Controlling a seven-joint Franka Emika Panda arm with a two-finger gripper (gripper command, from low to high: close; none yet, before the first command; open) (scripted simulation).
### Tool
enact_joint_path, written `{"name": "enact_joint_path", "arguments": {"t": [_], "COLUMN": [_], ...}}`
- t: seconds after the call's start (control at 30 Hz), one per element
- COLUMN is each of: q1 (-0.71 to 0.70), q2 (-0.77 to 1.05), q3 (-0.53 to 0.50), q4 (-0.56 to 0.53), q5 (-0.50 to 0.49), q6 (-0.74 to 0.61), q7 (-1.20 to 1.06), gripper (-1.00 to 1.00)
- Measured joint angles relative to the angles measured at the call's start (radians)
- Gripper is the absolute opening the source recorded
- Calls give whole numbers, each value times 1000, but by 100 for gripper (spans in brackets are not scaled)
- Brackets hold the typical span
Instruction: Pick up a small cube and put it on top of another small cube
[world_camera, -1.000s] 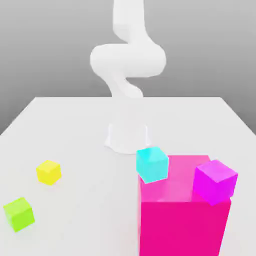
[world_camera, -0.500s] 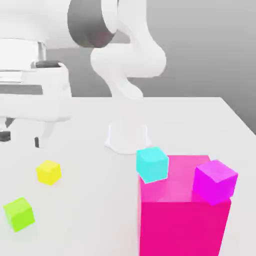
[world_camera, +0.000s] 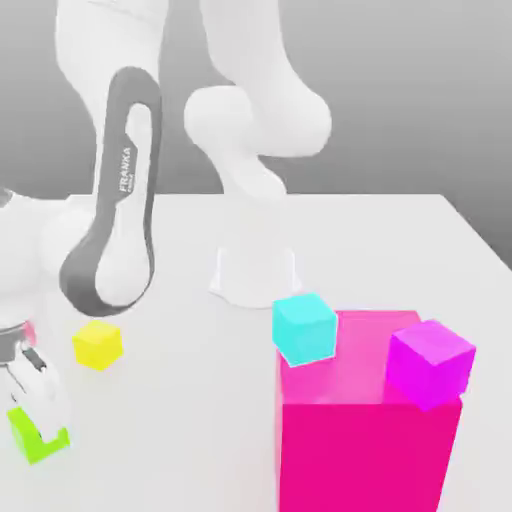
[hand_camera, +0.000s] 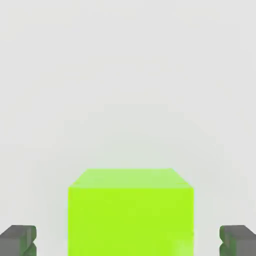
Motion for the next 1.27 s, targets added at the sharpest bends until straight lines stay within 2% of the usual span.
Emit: {"name": "enact_joint_path", "arguments": {"t": [0.2, 0.37, 0.7, 1.0, 1.13, 1.17, 1.27], "q1": [1, 57, 250, 562, 579, 578, 567], "q2": [-4, -161, -330, -483, -453, -444, -444], "q3": [-2, -71, 155, 308, 302, 301, 301], "q4": [-1, -31, 131, 321, 264, 250, 250], "q5": [-4, -112, -223, -283, -296, -297, -297], "q6": [-3, -126, -447, -785, -697, -674, -674], "q7": [3, 74, -264, -676, -719, -720, -720], "gripper": [-100, -100, -100, -100, -100, 100, 100]}}
